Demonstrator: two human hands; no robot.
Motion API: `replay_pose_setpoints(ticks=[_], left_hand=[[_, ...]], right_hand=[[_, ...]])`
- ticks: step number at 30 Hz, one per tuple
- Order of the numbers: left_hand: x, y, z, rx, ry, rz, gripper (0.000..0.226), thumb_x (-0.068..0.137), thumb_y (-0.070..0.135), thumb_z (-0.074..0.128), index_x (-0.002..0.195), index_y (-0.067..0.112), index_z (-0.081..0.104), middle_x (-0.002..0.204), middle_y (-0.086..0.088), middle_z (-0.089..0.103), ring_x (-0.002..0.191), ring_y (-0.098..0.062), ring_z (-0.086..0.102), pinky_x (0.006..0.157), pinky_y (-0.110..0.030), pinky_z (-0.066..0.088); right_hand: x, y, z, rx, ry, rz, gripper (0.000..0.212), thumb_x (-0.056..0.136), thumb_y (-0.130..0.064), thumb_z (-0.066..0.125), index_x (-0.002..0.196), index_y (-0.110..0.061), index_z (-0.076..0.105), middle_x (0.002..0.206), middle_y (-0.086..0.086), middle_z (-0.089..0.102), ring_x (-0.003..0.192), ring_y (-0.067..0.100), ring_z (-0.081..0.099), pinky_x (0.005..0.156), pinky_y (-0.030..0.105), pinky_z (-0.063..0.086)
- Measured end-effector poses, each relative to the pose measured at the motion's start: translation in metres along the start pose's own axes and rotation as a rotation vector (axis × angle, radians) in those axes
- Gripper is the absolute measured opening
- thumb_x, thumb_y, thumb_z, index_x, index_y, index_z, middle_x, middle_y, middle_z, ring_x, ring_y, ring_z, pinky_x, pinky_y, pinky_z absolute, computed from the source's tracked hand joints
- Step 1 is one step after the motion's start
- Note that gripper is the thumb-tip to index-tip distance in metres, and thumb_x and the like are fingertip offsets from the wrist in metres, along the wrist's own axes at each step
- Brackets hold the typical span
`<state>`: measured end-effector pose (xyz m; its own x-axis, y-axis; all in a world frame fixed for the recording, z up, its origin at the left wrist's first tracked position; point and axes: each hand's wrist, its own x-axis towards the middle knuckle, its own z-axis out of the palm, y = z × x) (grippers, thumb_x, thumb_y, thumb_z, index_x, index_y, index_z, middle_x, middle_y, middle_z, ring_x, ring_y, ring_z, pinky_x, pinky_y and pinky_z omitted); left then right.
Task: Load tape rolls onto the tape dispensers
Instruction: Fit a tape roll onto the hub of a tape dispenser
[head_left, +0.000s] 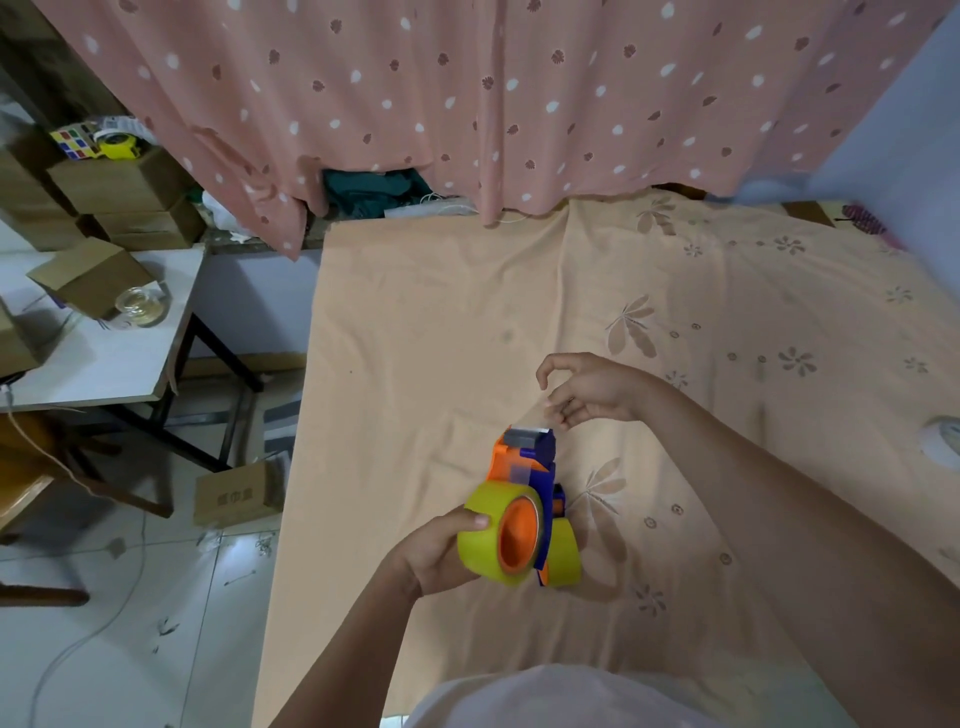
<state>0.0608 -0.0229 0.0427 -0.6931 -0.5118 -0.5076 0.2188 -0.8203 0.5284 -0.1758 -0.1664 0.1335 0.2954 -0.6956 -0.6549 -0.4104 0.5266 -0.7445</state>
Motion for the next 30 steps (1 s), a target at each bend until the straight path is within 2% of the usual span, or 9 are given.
replay_pose_setpoints(ticks=[4,8,13,17,19,21,23,26,30], left_hand=[[-0.002,-0.005,-0.011,-0.146,0.007,0.037,0.096,0.037,0.041,0.098,0.121,0.010,0.063,0.110,-0.014,0.075,0.098,-0.029,0.071,0.087,-0.043,0.055],[-0.001,-0.003,-0.011,-0.219,-0.043,0.095,0.083,0.043,0.043,0.095,0.117,0.010,0.075,0.119,-0.017,0.070,0.107,-0.035,0.067,0.096,-0.054,0.049],[-0.002,0.003,-0.001,-0.386,-0.075,0.141,0.086,0.047,0.047,0.093,0.120,0.006,0.072,0.123,-0.023,0.067,0.111,-0.046,0.062,0.084,-0.059,0.056],[0.002,0.007,0.008,-0.552,-0.067,0.150,0.099,0.055,0.051,0.086,0.136,0.007,0.050,0.135,-0.025,0.050,0.112,-0.047,0.056,0.080,-0.054,0.056],[0.004,0.010,0.010,-0.606,-0.045,0.153,0.101,0.058,0.054,0.082,0.142,0.011,0.044,0.140,-0.023,0.044,0.109,-0.046,0.058,0.079,-0.052,0.057],[0.005,0.013,0.015,-0.638,-0.019,0.155,0.101,0.059,0.055,0.080,0.142,0.011,0.044,0.141,-0.023,0.043,0.107,-0.045,0.060,0.078,-0.050,0.058],[0.006,0.017,0.020,-0.659,-0.009,0.169,0.099,0.060,0.056,0.079,0.140,0.009,0.045,0.135,-0.024,0.048,0.103,-0.043,0.062,0.077,-0.048,0.059],[0.006,0.022,0.026,-0.665,0.000,0.175,0.093,0.069,0.061,0.069,0.140,0.005,0.046,0.125,-0.025,0.056,0.099,-0.040,0.062,0.074,-0.044,0.059],[0.008,0.016,0.026,-0.681,0.019,0.169,0.088,0.081,0.067,0.053,0.141,0.003,0.045,0.122,-0.025,0.057,0.097,-0.037,0.060,0.072,-0.041,0.059]], right_hand=[[-0.004,0.019,0.002,0.286,-0.154,0.013,0.013,0.092,0.006,0.057,0.099,-0.002,0.065,0.100,0.026,0.068,0.098,0.036,0.070,0.090,0.040,0.059],[-0.009,0.030,0.007,0.463,-0.205,-0.019,0.026,0.098,-0.005,0.053,0.120,0.005,0.063,0.122,0.023,0.067,0.114,0.030,0.067,0.094,0.034,0.057],[-0.015,0.039,0.013,0.553,-0.269,-0.156,0.040,0.091,-0.008,0.059,0.130,0.002,0.057,0.132,0.017,0.063,0.126,0.027,0.059,0.106,0.036,0.047],[-0.005,0.048,0.040,0.513,0.038,-0.236,0.029,0.094,-0.009,0.062,0.120,0.003,0.067,0.118,0.021,0.069,0.117,0.036,0.064,0.098,0.039,0.054],[0.000,0.050,0.054,0.331,0.320,-0.321,0.020,0.093,-0.016,0.066,0.109,-0.010,0.075,0.118,0.009,0.069,0.116,0.023,0.063,0.099,0.032,0.053],[0.001,0.053,0.067,0.150,0.562,-0.368,0.017,0.092,-0.020,0.067,0.104,-0.018,0.079,0.112,-0.008,0.063,0.107,-0.003,0.059,0.093,0.013,0.045],[-0.001,0.058,0.084,0.126,0.659,-0.423,0.017,0.093,-0.019,0.066,0.103,-0.016,0.079,0.101,-0.016,0.069,0.096,-0.010,0.063,0.086,0.014,0.048],[0.000,0.069,0.108,0.084,0.747,-0.469,0.018,0.095,-0.019,0.062,0.095,-0.013,0.079,0.085,-0.006,0.078,0.083,0.009,0.072,0.077,0.034,0.057],[0.001,0.078,0.118,0.085,0.833,-0.457,0.023,0.095,-0.023,0.062,0.090,-0.003,0.073,0.085,0.017,0.073,0.085,0.036,0.067,0.071,0.038,0.055]])
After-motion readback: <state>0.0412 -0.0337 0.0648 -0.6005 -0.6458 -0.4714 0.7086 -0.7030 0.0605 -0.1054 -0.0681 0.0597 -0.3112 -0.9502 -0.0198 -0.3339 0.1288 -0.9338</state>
